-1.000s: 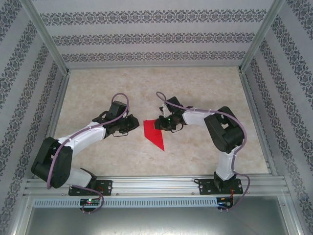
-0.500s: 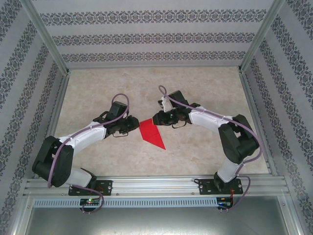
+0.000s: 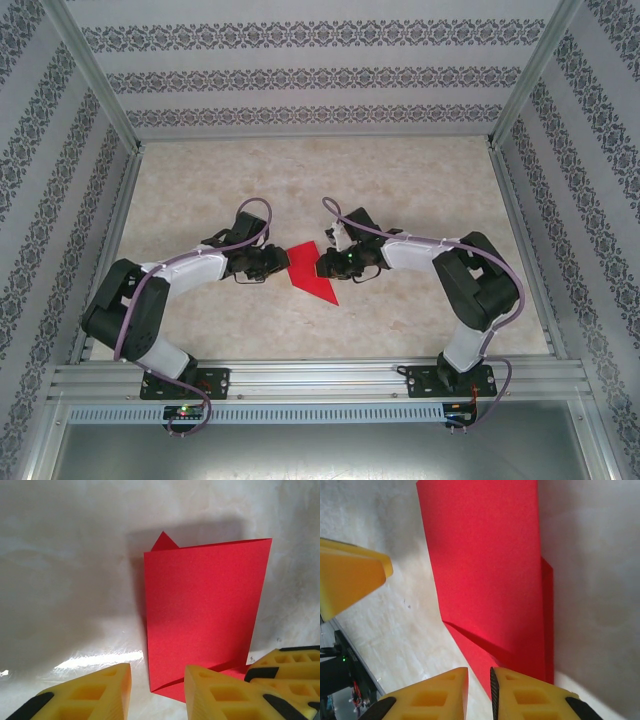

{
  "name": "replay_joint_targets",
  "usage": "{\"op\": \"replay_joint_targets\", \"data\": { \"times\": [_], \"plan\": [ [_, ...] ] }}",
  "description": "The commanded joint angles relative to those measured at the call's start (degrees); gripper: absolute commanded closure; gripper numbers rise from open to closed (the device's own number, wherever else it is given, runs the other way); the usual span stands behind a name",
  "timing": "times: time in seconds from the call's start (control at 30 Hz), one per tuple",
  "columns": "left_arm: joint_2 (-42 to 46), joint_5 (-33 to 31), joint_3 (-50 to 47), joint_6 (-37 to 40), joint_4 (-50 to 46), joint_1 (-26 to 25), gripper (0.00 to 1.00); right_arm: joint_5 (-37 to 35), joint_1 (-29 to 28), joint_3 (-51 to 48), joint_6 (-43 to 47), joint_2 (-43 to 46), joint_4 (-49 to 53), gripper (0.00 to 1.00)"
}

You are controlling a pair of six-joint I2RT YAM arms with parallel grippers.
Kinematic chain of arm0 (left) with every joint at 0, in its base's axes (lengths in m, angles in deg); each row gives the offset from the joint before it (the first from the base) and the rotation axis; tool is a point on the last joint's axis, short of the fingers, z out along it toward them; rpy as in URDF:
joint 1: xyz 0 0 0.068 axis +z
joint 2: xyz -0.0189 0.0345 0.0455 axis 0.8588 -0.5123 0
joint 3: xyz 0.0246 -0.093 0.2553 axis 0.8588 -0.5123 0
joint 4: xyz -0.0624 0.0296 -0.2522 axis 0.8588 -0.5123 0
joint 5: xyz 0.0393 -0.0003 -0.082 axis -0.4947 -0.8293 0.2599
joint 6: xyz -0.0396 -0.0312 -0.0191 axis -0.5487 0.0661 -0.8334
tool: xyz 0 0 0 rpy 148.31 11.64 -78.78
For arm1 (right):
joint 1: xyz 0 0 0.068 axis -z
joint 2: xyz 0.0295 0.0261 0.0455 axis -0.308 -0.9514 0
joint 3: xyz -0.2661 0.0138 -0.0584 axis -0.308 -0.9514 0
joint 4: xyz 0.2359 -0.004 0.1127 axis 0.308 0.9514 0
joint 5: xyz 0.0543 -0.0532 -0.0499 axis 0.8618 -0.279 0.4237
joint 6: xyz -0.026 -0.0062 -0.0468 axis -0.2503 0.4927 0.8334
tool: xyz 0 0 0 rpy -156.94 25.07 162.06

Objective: Fold a paper plane with a square sheet of paper (pick it up from the middle)

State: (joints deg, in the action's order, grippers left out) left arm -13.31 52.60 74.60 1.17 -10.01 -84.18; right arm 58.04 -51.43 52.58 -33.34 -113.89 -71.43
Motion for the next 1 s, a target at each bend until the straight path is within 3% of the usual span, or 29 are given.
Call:
{"op": "replay_joint_targets", "data": {
  "times": [0.0,0.63,0.97],
  "plan": [
    [-0.68,1.13,1.76,-0.59,1.01,0.65,0.65,0.04,0.61,-1.92,-1.54,-1.5,-3.45,0.79],
    [-4.21,3.2,3.54,-0.51,2.43,0.62,0.54,5.62,2.9,-10.46,-8.36,-7.66,-19.09,0.79],
    [-6.76,5.25,4.34,-1.56,5.78,0.61,0.54,5.41,3.44,-11.31,-8.67,-8.5,-19.66,0.79]
  ]
}}
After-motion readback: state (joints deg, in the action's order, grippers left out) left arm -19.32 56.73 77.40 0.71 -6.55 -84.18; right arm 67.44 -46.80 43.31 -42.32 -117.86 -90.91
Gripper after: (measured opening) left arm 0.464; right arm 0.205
